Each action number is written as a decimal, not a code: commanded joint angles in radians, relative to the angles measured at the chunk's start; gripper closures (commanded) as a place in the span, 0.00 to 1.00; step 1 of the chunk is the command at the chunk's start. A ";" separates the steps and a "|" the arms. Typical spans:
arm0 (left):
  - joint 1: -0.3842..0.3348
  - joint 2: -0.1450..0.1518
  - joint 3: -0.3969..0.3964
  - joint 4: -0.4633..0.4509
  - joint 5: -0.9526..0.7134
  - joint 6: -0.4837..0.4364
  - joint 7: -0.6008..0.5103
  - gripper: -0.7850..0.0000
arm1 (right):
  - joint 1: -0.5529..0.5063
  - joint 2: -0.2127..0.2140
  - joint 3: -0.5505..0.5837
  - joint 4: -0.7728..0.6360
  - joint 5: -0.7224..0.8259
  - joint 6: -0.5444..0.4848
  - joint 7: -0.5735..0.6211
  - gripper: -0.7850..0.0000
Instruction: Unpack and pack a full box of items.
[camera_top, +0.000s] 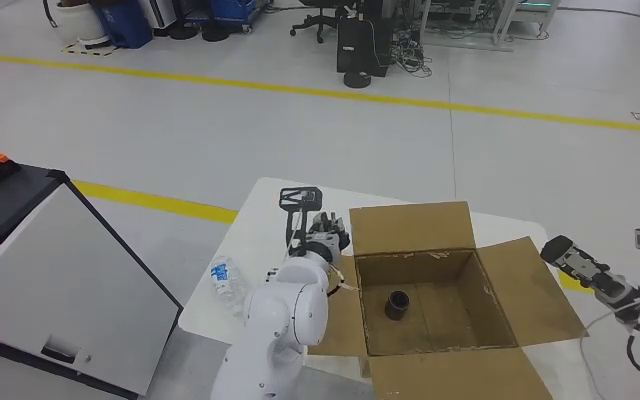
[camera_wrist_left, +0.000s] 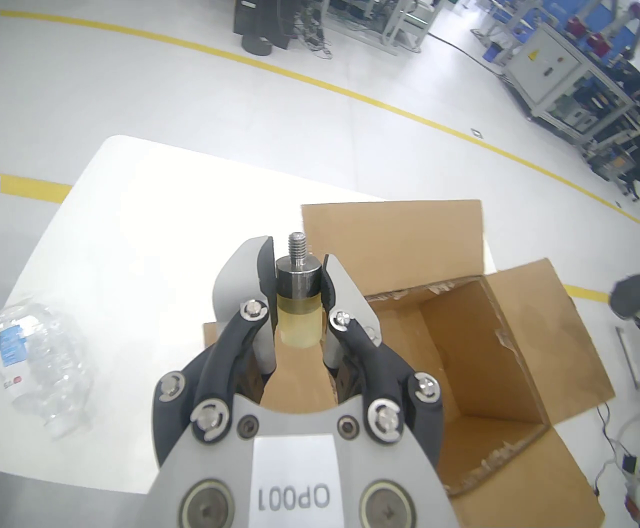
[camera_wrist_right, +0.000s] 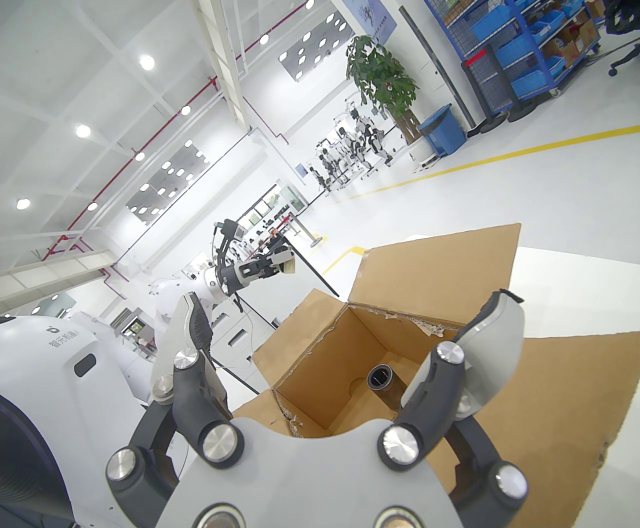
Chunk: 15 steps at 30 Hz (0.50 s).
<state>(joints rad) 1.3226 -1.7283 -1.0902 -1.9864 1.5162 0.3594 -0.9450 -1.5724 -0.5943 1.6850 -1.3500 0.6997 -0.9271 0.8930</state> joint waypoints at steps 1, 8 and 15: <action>-0.008 0.001 0.017 0.002 -0.001 -0.036 -0.041 1.00 | 0.000 0.000 0.000 0.000 0.000 0.000 0.000 0.00; -0.101 -0.008 0.091 0.064 0.002 -0.064 -0.240 1.00 | 0.000 0.000 0.000 0.000 0.000 0.000 0.000 0.00; -0.225 -0.039 0.150 0.207 -0.110 0.023 -0.353 1.00 | 0.000 0.000 0.000 0.000 0.000 0.000 0.000 0.00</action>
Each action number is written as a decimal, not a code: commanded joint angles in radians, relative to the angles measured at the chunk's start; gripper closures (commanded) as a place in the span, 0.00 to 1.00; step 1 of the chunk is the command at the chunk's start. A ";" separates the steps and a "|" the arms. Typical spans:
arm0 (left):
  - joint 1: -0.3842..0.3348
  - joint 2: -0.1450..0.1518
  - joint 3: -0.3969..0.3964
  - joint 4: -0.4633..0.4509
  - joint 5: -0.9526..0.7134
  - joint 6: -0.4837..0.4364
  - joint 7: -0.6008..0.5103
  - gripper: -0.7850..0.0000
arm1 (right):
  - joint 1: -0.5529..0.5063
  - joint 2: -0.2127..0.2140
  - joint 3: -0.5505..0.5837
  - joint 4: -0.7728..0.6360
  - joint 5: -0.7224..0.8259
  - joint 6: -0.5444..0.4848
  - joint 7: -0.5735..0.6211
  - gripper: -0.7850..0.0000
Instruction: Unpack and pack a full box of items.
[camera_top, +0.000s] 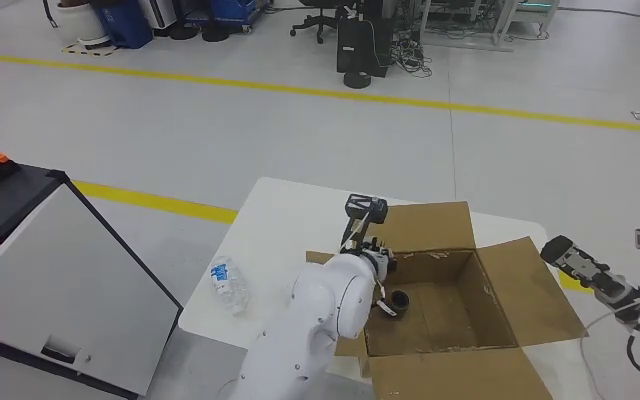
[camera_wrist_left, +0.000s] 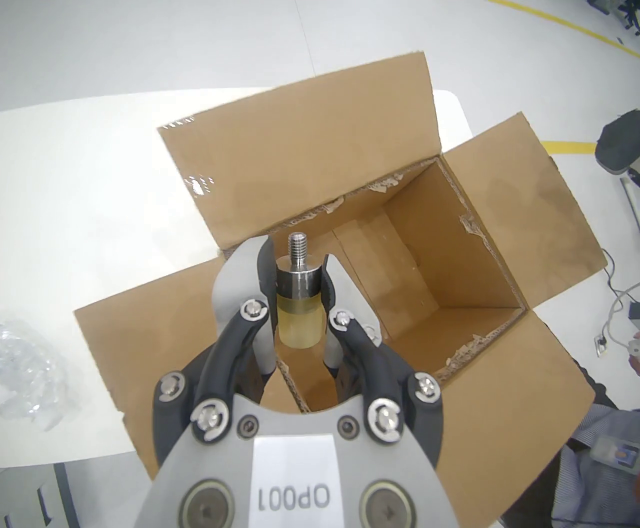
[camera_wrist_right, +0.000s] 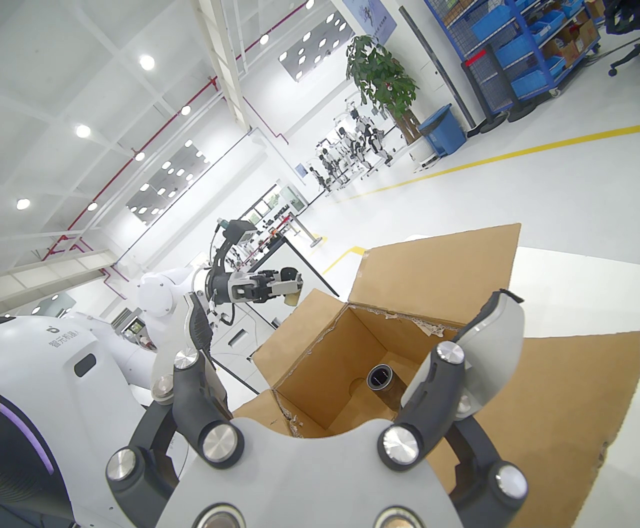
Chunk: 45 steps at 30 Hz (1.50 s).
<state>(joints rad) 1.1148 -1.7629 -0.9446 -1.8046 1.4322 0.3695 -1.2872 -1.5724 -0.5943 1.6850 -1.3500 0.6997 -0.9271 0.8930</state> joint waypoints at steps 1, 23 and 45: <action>-0.033 -0.008 0.009 0.048 -0.043 0.020 -0.022 1.00 | 0.000 0.000 0.000 0.000 0.000 0.000 0.000 0.00; -0.081 -0.029 0.025 0.147 -0.188 0.068 -0.040 1.00 | 0.000 0.000 0.000 0.000 0.000 0.000 0.000 0.00; -0.026 -0.048 0.050 0.291 -0.258 0.324 0.161 1.00 | 0.000 0.000 0.000 0.000 0.000 0.000 0.000 0.00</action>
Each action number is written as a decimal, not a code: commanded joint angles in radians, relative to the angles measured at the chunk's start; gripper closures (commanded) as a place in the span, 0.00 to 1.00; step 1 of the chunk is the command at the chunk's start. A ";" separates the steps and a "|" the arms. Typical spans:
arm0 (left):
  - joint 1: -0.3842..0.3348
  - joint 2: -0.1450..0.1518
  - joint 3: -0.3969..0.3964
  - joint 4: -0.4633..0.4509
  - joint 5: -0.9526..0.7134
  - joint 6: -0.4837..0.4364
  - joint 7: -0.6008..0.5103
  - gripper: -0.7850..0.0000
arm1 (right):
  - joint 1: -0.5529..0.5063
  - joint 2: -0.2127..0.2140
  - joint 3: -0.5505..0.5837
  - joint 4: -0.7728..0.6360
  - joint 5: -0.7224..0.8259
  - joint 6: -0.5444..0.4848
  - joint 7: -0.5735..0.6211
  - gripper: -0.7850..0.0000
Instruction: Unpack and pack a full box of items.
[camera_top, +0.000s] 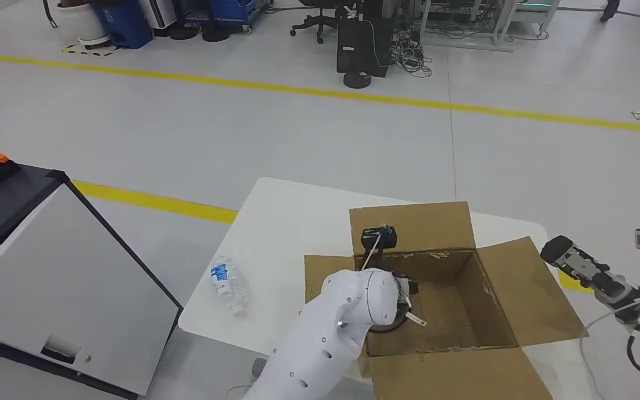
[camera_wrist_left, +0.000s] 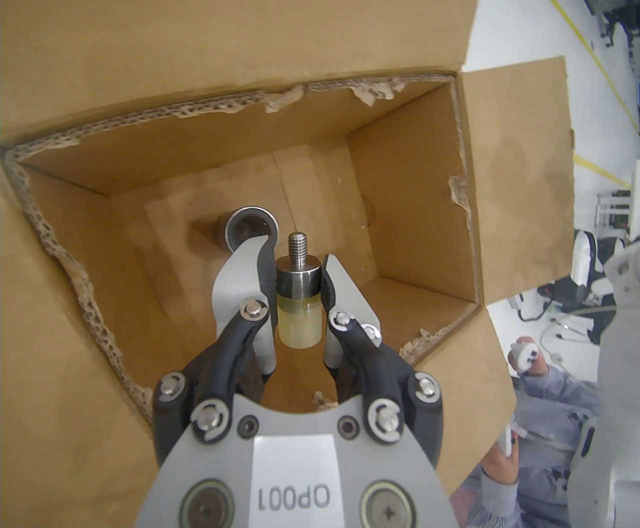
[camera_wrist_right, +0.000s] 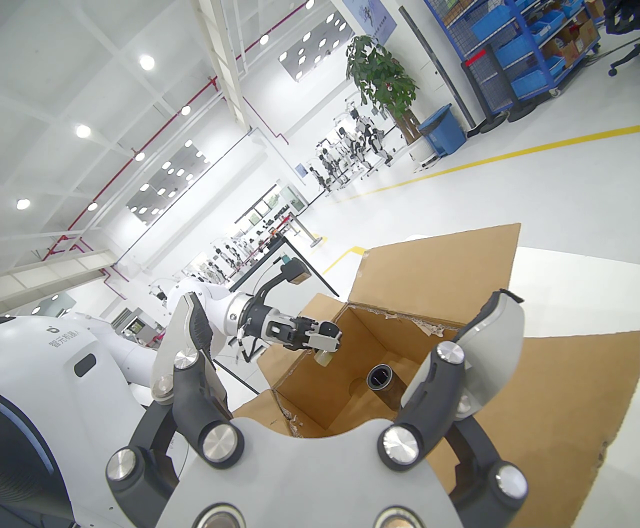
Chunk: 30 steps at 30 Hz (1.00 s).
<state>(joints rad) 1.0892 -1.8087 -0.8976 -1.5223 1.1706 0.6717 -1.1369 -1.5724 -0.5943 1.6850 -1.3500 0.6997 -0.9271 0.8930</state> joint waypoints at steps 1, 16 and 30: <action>-0.001 -0.004 0.004 0.020 0.014 0.042 0.030 1.00 | 0.000 0.000 0.000 0.000 0.000 0.000 0.000 0.00; -0.014 -0.023 0.035 0.184 0.111 0.100 0.089 1.00 | 0.000 0.000 0.000 0.000 0.000 0.000 0.000 0.00; -0.037 -0.037 0.029 0.283 0.134 0.086 0.074 1.00 | 0.000 0.000 0.000 0.000 0.000 0.000 0.000 0.00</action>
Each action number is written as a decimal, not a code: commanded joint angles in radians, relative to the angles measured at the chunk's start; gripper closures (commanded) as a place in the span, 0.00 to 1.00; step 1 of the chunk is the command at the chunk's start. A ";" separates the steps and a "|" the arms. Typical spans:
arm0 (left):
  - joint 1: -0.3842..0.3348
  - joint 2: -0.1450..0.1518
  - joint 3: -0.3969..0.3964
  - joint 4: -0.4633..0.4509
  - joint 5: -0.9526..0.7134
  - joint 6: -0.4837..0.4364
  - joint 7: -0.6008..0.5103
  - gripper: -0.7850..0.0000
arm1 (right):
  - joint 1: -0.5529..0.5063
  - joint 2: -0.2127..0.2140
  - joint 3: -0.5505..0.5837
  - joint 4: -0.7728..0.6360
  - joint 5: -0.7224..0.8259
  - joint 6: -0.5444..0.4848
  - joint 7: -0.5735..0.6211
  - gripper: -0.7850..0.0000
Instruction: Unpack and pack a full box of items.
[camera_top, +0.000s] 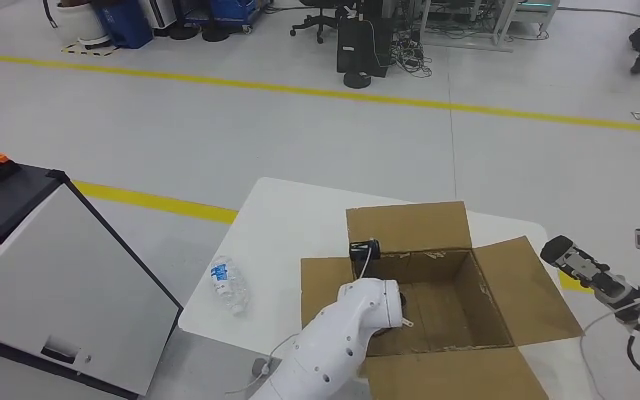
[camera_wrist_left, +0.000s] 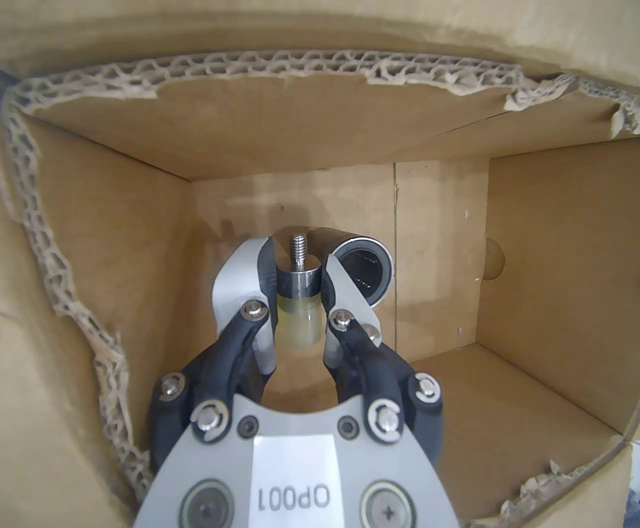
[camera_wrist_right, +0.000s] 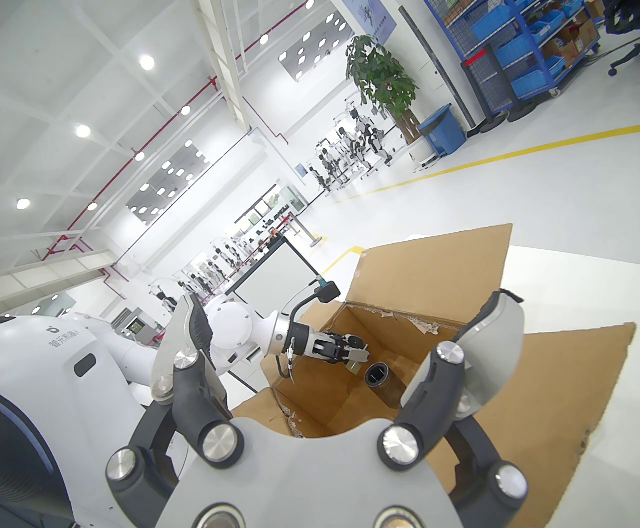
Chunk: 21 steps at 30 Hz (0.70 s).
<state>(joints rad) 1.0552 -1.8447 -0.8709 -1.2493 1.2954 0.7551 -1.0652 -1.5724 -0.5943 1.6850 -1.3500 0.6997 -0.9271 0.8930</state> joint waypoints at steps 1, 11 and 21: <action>-0.005 -0.002 0.004 0.015 0.016 0.003 0.003 1.00 | 0.000 0.000 0.000 0.000 0.000 0.000 0.000 0.00; -0.026 -0.012 -0.003 0.057 0.047 -0.024 -0.024 0.93 | 0.000 0.000 0.000 0.000 0.000 0.000 0.000 0.00; -0.050 -0.019 0.006 0.089 0.030 -0.032 -0.032 0.10 | 0.000 0.000 0.000 0.000 0.000 0.000 0.000 0.00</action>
<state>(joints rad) 1.0067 -1.8636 -0.8660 -1.1625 1.3273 0.7229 -1.0974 -1.5724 -0.5943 1.6850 -1.3500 0.6997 -0.9271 0.8930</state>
